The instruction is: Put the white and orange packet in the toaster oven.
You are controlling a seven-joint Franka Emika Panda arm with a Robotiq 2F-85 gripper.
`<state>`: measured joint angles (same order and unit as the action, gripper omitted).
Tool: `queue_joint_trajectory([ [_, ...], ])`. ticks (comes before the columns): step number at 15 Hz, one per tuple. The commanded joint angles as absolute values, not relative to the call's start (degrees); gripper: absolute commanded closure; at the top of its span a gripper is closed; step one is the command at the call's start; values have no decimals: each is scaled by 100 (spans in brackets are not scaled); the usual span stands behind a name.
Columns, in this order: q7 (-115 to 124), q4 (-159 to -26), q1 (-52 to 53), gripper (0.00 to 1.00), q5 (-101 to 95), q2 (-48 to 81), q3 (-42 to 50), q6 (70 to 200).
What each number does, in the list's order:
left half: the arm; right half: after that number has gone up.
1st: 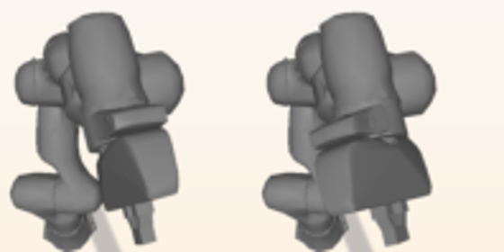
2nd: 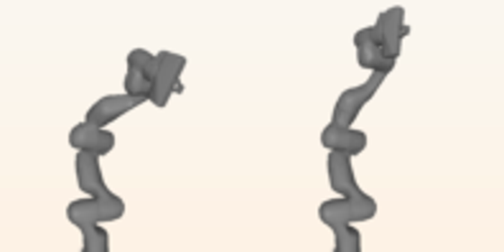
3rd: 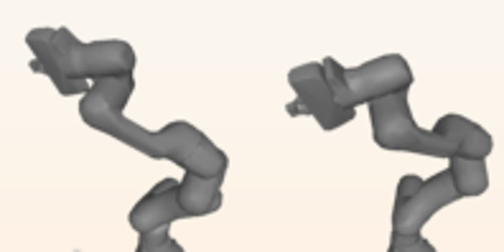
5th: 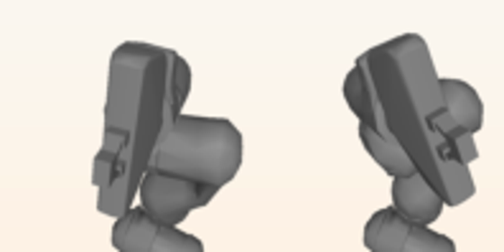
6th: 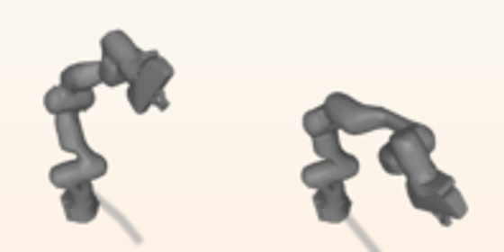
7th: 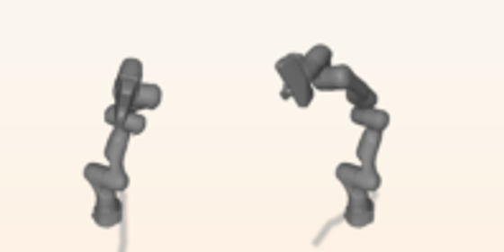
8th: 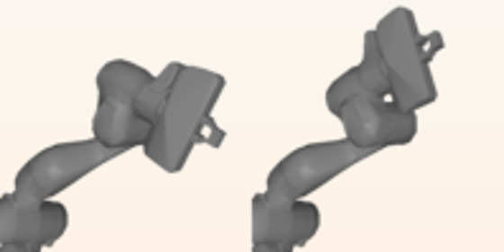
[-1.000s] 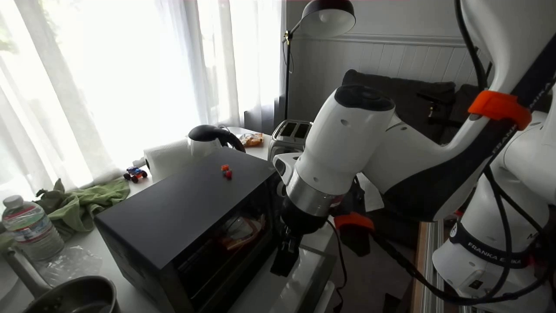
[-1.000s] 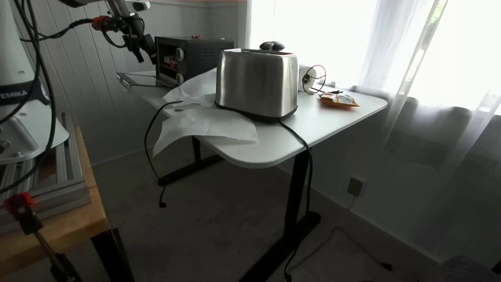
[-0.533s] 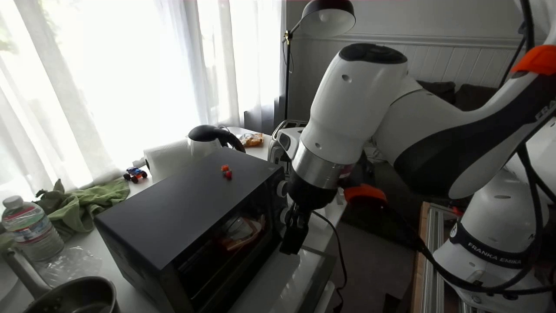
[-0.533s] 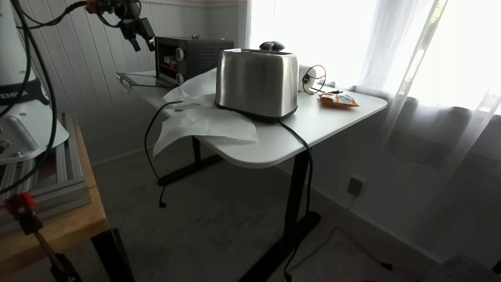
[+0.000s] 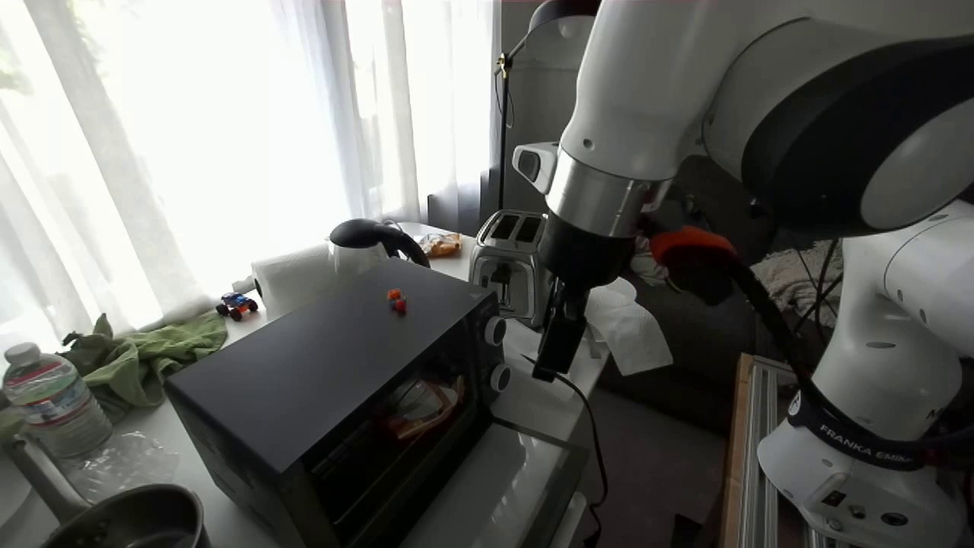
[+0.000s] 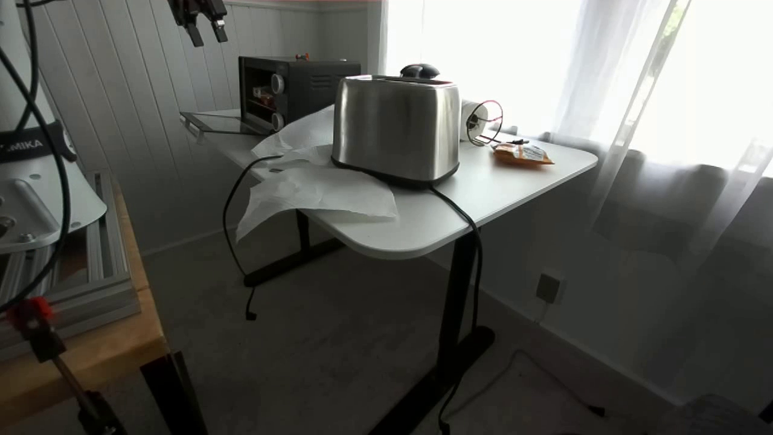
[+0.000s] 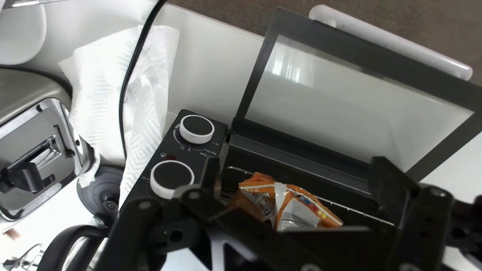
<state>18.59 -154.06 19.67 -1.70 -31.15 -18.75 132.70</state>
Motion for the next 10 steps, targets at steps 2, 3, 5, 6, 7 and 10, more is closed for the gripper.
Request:
queue_joint_trajectory([
  [2,1377,-15211,2079,0,345,-3644,-1598,13039],
  [3,1337,-15172,2051,0,383,-3685,-1590,13041],
  [5,1124,-15067,2087,0,507,-3741,-1515,12998],
  [6,1059,-15033,2073,0,522,-3763,-1513,13026],
  [7,1263,-15081,1891,0,367,-3612,-1692,13156],
  [10,1248,-15068,1878,0,368,-3602,-1701,13156],
])
